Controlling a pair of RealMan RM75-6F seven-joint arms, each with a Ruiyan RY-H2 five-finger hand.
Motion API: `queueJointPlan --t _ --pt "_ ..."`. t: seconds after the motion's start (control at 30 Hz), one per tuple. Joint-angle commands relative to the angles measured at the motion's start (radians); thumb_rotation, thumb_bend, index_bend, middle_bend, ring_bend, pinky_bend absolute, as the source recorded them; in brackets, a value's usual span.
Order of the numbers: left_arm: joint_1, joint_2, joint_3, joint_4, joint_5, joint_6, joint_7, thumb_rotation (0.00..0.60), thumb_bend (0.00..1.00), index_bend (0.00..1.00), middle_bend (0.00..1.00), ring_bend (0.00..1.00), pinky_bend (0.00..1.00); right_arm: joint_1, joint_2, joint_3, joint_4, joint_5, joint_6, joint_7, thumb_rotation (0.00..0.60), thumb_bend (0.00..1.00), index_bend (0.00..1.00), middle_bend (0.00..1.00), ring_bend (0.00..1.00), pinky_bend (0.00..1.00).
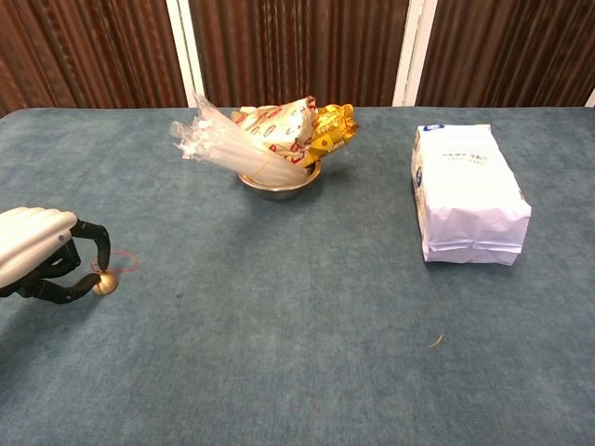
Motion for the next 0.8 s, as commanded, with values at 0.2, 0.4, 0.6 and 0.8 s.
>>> queueJointPlan --t 0.2,0.4,0.6,0.8 --pt "-0.003 -0.002 0.0 0.004 0.0 0.0 0.002 0.6 0.43 0.57 1.0 1.0 1.0 0.0 0.0 0.0 0.0 0.001 0.0 0.0 0.6 0.21 0.0 0.0 0.0 0.0" --pt "-0.003 -0.002 0.002 0.0 0.001 0.004 0.004 0.6 0.42 0.59 1.0 1.0 1.0 0.0 0.0 0.001 0.0 0.002 0.0 0.001 0.6 0.21 0.0 0.0 0.0 0.0" --pt "-0.004 -0.002 0.003 -0.001 0.0 0.003 0.007 0.6 0.43 0.61 1.0 1.0 1.0 0.001 0.0 0.002 0.0 0.004 -0.002 -0.001 0.6 0.21 0.0 0.0 0.0 0.0" --pt "-0.004 -0.002 0.002 0.0 -0.001 0.006 0.003 0.6 0.43 0.62 1.0 1.0 1.0 0.001 0.0 0.001 0.0 0.004 -0.002 -0.002 0.6 0.21 0.0 0.0 0.0 0.0"
